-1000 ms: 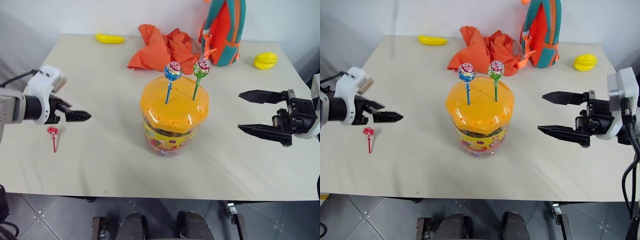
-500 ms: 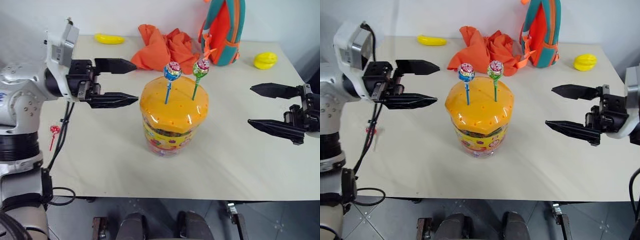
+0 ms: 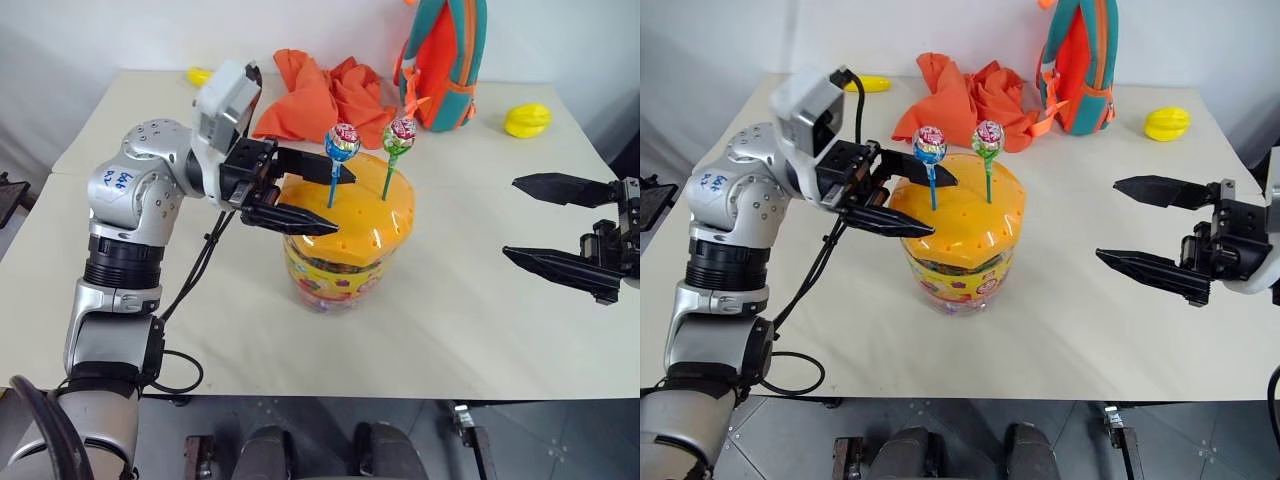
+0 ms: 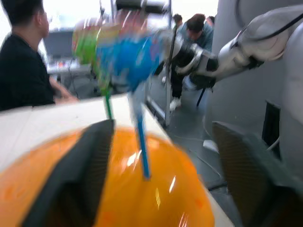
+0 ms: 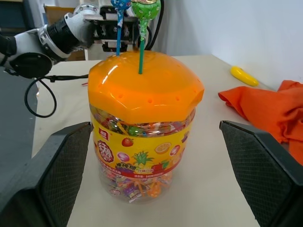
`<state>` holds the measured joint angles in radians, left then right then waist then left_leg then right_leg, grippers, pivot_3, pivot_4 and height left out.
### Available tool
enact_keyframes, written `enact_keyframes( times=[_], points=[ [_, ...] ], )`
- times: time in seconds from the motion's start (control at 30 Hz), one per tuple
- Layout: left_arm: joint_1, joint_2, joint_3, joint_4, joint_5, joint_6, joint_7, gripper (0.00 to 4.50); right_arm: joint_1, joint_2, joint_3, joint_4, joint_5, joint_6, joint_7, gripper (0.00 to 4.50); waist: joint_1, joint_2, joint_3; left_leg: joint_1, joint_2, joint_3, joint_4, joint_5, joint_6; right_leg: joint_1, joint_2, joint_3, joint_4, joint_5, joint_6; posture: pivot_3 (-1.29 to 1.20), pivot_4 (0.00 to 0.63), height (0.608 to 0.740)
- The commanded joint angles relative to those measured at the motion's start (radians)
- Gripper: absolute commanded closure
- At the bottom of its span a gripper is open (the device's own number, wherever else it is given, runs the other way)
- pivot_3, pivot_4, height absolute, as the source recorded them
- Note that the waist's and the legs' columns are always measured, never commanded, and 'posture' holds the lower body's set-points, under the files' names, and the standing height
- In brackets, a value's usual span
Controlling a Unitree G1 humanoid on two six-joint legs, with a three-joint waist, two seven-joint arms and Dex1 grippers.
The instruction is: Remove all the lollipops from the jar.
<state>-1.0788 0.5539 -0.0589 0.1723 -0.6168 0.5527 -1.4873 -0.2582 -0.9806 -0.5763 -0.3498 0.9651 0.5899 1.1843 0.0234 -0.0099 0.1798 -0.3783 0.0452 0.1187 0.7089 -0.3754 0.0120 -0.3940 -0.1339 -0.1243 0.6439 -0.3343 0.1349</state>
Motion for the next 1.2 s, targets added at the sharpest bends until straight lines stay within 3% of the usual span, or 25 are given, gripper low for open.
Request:
enact_keyframes(
  times=[0.03, 0.23, 0.27, 0.57, 0.77, 0.9, 1.03, 1.2],
  points=[
    [-0.030, 0.009, -0.003, 0.001, 0.019, -0.014, -0.008, 2.45, 0.011, -0.002, -0.055, -0.034, 0.025, -0.007, -0.023, 0.00, 0.004, 0.000, 0.000, 0.000, 0.000, 0.000, 0.000, 0.000, 0.000, 0.000, 0.000, 0.000, 0.000, 0.000, 0.000, 0.00, 0.150, 0.740],
    [-0.071, -0.011, 0.028, 0.007, 0.013, -0.002, 0.035, 4.35, 0.010, -0.002, -0.045, -0.023, 0.020, -0.020, -0.025, 0.00, 0.004, 0.000, 0.000, -0.001, 0.000, -0.001, 0.001, 0.000, 0.001, 0.001, 0.000, 0.000, 0.000, 0.000, 0.000, 0.00, 0.150, 0.740],
    [-0.087, -0.022, 0.045, 0.010, 0.000, 0.008, 0.059, 4.46, 0.003, -0.003, -0.039, -0.016, 0.017, -0.023, -0.024, 0.00, 0.004, 0.000, 0.000, -0.001, 0.000, -0.001, 0.001, 0.000, 0.001, 0.001, 0.000, -0.001, 0.000, 0.000, 0.000, 0.00, 0.150, 0.740],
    [-0.209, -0.036, 0.168, 0.057, -0.018, 0.031, 0.252, 4.46, -0.060, -0.008, 0.012, 0.040, -0.007, -0.049, -0.005, 0.00, 0.001, 0.000, 0.000, -0.001, 0.000, -0.002, 0.002, 0.000, 0.001, 0.000, 0.000, -0.001, 0.000, 0.000, 0.000, 0.00, 0.150, 0.740],
    [-0.227, 0.175, 0.129, 0.058, 0.115, 0.277, 0.472, 4.46, -0.101, -0.018, 0.050, 0.087, -0.024, -0.058, 0.031, 0.00, -0.004, 0.000, 0.000, -0.001, 0.000, -0.002, 0.001, 0.000, 0.001, 0.000, 0.000, -0.001, 0.000, 0.000, 0.000, 0.00, 0.150, 0.740],
    [-0.166, 0.320, 0.087, 0.003, 0.160, 0.452, 0.526, 4.46, -0.130, -0.016, 0.081, 0.120, -0.041, -0.070, 0.053, 0.00, -0.005, 0.000, 0.000, -0.001, 0.000, -0.001, 0.000, 0.000, 0.001, 0.000, 0.000, -0.001, 0.000, 0.000, 0.000, 0.00, 0.150, 0.740],
    [-0.014, 0.520, -0.037, -0.095, 0.226, 0.655, 0.546, 4.46, -0.168, -0.007, 0.117, 0.152, -0.061, -0.079, 0.071, 0.00, -0.004, 0.000, 0.000, -0.001, 0.000, -0.001, 0.000, 0.000, 0.001, -0.001, 0.000, 0.000, 0.000, 0.000, 0.000, 0.00, 0.150, 0.740],
    [0.150, 0.620, -0.121, -0.164, 0.275, 0.775, 0.605, 4.46, -0.214, 0.012, 0.161, 0.192, -0.083, -0.097, 0.089, 0.00, 0.005, 0.000, 0.000, -0.001, 0.000, -0.001, 0.000, -0.001, 0.001, 0.000, 0.000, 0.000, 0.000, 0.000, 0.000, 0.00, 0.150, 0.740]
  ],
)
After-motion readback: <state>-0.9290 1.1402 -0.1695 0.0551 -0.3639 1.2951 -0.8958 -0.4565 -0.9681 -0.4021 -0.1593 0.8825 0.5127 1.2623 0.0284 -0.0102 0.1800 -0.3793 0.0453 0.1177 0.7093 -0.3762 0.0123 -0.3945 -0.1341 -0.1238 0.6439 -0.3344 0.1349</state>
